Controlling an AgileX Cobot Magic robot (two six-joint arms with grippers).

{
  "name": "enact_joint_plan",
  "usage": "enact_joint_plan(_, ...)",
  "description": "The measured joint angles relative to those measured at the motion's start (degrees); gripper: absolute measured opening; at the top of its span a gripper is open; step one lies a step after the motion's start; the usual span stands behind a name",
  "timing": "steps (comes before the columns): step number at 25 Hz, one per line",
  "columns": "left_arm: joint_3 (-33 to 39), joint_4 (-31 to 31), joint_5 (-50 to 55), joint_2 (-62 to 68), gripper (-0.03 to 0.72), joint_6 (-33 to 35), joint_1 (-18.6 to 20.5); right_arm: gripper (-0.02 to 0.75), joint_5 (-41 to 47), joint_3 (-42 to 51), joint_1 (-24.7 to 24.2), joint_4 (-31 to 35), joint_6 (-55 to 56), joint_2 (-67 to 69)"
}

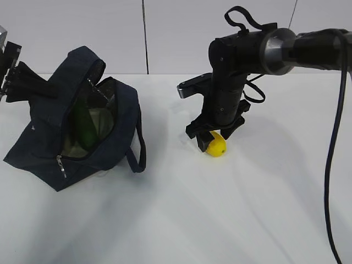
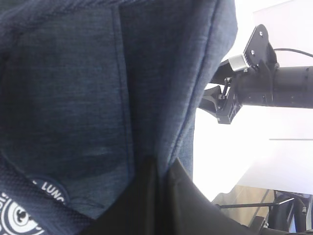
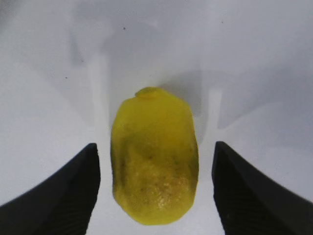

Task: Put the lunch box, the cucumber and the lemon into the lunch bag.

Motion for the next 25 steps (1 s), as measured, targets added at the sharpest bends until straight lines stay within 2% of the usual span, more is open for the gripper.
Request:
enact_joint_plan(12,0.00,0.00,0.00,0.00,-0.006,0.00,0.00,0.524,0.00,0.00,0.00,0.00,0.00,0.00)
enact_joint_plan(19,0.00,0.00,0.00,0.00,-0.006,0.00,0.00,0.344,0.00,0.00,0.00,0.30,0.00,0.00)
enact_joint_plan(25,0.00,0.00,0.00,0.00,-0.006,0.00,0.00,0.309,4.15,-0.68,0.00,0.42,0.00,0.00)
